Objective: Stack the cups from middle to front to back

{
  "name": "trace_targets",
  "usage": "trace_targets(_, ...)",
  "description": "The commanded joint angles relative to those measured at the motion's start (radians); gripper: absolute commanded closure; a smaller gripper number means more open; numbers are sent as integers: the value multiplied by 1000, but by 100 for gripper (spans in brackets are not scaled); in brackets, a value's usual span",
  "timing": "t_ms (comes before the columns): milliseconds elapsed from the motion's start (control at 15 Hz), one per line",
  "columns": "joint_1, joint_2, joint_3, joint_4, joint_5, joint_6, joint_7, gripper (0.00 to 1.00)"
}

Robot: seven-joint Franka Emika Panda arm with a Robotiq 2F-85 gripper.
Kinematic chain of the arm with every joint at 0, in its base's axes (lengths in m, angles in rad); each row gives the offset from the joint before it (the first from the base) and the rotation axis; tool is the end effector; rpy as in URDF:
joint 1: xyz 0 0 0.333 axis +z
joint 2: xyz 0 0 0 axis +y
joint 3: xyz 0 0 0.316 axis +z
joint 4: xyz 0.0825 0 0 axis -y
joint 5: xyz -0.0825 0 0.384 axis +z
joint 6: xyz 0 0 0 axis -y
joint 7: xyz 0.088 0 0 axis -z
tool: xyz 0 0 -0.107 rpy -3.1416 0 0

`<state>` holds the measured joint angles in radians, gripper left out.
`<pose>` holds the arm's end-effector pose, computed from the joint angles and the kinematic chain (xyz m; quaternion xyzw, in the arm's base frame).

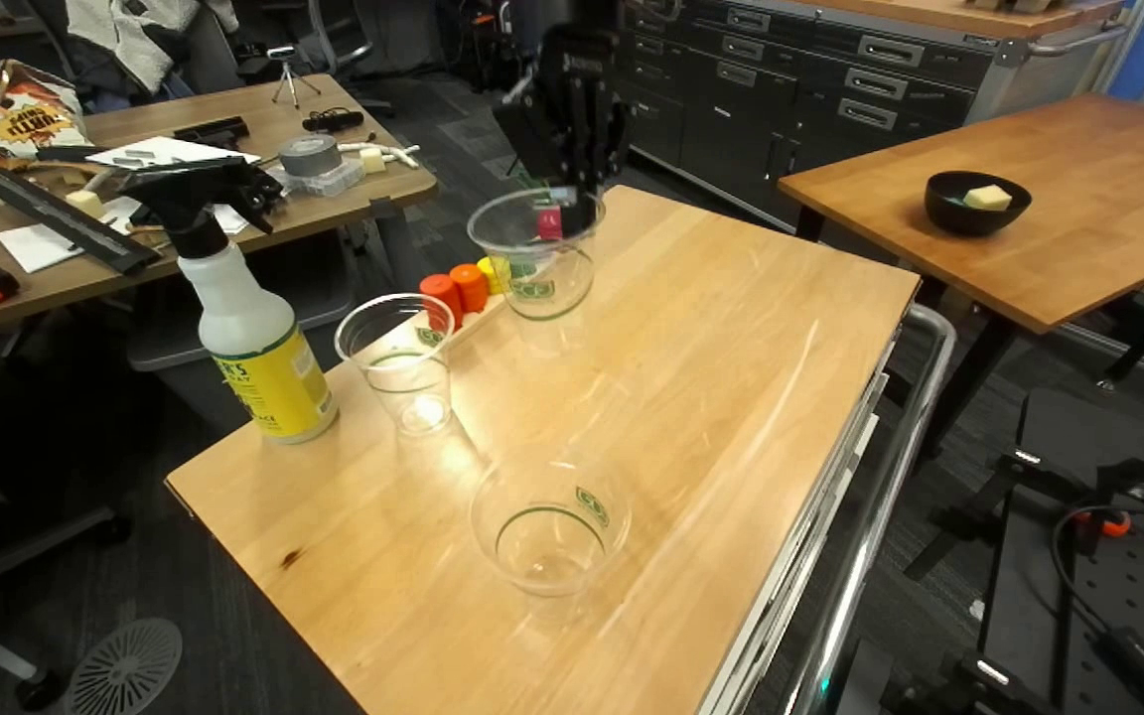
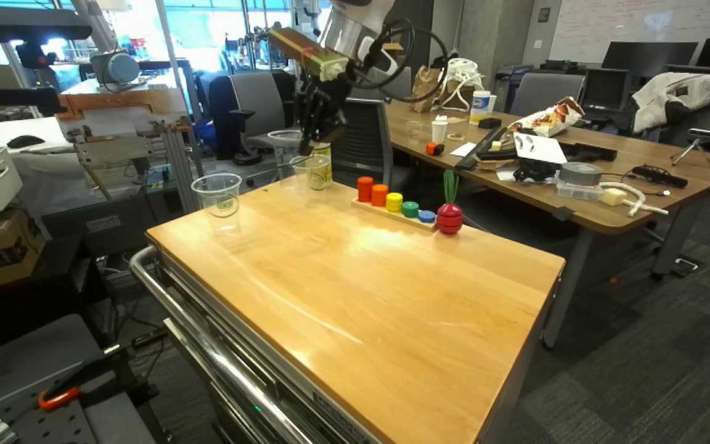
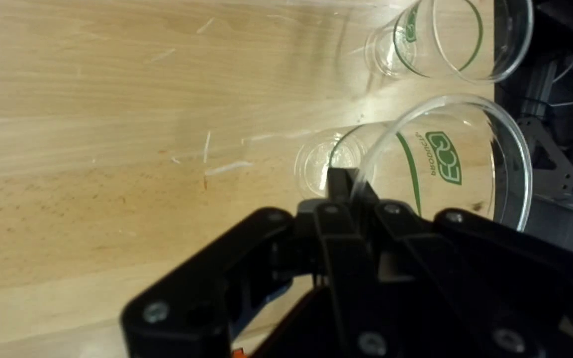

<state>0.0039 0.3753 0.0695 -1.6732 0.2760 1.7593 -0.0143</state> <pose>0.6238 0.0661 0.3699 -0.9794 0.0025 0.1467 0.1386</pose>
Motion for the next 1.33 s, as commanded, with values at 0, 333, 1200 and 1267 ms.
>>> trace_targets(0, 13, 69, 4, 232, -2, -151, 40, 99)
trace_targets(333, 33, 198, 19, 483, -2, -292, 32, 99)
trace_targets(1200, 54, 521, 42, 909, 0, -338, 47, 99)
trace_targets(1267, 55, 532, 43, 923, -3, -339, 44, 99)
